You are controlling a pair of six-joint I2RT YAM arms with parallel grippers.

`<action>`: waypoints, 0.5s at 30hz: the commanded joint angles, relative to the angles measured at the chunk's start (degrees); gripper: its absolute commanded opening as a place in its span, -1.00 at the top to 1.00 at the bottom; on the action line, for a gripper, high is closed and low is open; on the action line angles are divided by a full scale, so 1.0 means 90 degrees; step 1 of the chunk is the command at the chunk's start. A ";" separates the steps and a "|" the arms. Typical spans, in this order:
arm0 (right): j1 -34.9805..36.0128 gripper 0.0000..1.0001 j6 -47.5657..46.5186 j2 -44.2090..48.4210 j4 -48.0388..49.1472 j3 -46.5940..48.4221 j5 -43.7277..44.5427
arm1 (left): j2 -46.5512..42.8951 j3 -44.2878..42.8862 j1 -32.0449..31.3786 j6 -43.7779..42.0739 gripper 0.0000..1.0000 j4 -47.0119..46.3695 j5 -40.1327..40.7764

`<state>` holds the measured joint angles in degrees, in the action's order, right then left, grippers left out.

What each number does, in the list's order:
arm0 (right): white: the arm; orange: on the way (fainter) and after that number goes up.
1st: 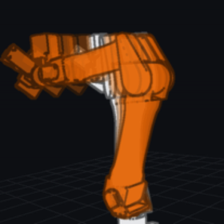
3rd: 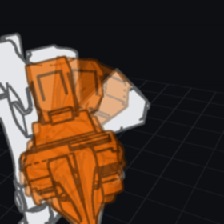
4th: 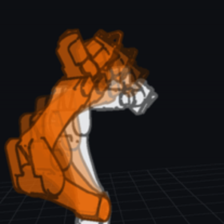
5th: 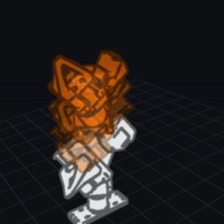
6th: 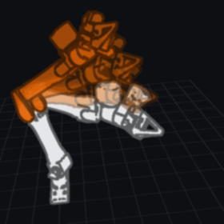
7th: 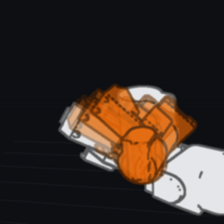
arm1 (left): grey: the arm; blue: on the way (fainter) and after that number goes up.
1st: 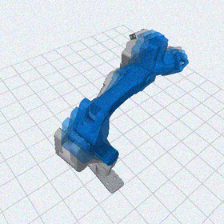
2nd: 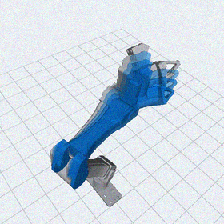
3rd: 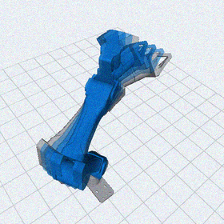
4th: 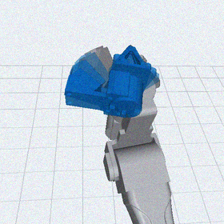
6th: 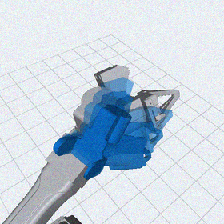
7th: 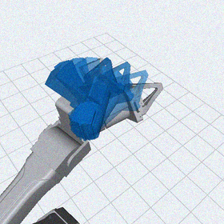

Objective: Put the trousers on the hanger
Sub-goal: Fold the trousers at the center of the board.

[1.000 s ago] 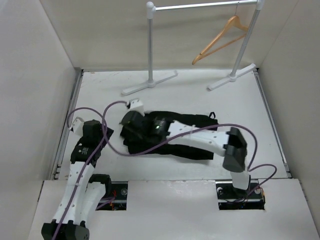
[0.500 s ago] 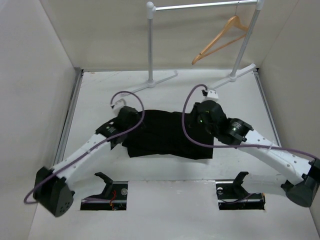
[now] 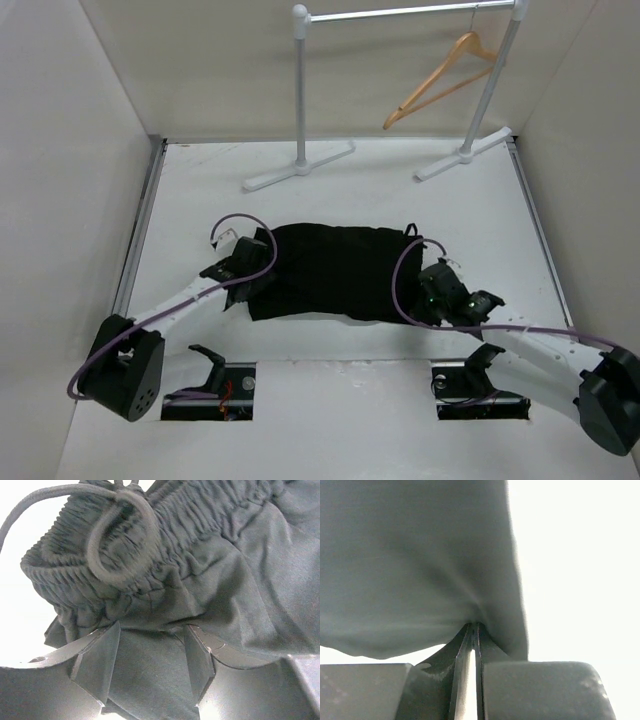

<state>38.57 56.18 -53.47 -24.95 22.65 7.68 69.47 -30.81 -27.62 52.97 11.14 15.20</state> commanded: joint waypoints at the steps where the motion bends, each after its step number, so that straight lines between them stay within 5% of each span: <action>1: -0.0373 0.75 0.0457 0.0121 0.0468 -0.0134 -0.0179 | -0.0325 0.0395 0.0260 0.0081 -0.04 0.0490 0.0089; 10: -0.0667 0.49 -0.0616 0.0551 -0.0265 0.1387 -0.0433 | -0.1693 -0.0901 -0.0168 0.0023 -0.03 0.1847 0.0108; 15: -0.0998 0.63 -0.0803 -0.0549 0.0825 0.2052 -0.1398 | -0.1003 -0.1712 -0.0753 0.0032 0.06 0.1713 0.0293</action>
<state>31.29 51.09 -53.45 -24.47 38.28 0.93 56.64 -42.44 -31.81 53.39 25.30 16.23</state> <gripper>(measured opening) 0.194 0.477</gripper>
